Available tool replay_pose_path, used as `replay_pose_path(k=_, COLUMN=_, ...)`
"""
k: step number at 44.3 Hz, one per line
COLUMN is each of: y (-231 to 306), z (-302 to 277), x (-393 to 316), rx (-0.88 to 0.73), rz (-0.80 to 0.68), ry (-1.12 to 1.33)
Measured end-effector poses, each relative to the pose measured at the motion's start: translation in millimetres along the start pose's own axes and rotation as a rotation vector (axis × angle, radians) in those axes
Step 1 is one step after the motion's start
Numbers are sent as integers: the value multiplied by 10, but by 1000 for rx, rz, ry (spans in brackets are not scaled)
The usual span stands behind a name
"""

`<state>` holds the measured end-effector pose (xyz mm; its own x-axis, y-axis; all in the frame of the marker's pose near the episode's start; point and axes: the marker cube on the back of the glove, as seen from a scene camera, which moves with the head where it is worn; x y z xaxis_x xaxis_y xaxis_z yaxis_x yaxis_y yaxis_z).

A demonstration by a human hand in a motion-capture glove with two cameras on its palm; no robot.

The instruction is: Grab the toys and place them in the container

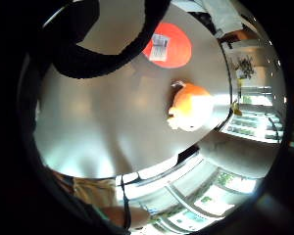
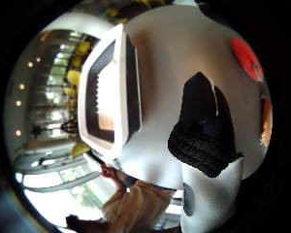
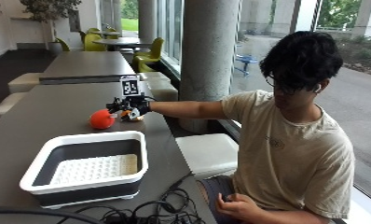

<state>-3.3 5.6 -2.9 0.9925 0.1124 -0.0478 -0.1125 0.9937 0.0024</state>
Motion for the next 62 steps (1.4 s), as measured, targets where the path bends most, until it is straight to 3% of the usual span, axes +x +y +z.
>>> replay_pose_path(k=3, y=47, z=-33, x=25, rx=3, rz=94, ry=73)
replay_pose_path(k=8, y=32, z=-24, x=-16, rx=1, rz=4, ry=18)
replay_pose_path(k=12, y=69, z=-113, x=186, rx=0, rz=34, ry=176)
replay_pose_path(k=20, y=96, z=-184, x=203, rx=19, rz=69, ry=231)
replay_pose_path(k=28, y=56, z=-88, x=-79, rx=14, rz=11, ry=-64)
replay_pose_path(k=37, y=72, z=-206, x=338, rx=17, rz=141, ry=183)
replay_pose_path(k=41, y=-56, z=-260, x=417, rx=37, rz=83, ry=213)
replay_pose_path(k=47, y=-307, z=-338, x=782, rx=92, rz=128, ry=295)
replay_pose_path(k=52, y=-590, z=-338, x=400, rx=97, rz=147, ry=354)
replay_pose_path(k=62, y=-932, z=-236, x=804, rx=-33, rz=332, ry=346)
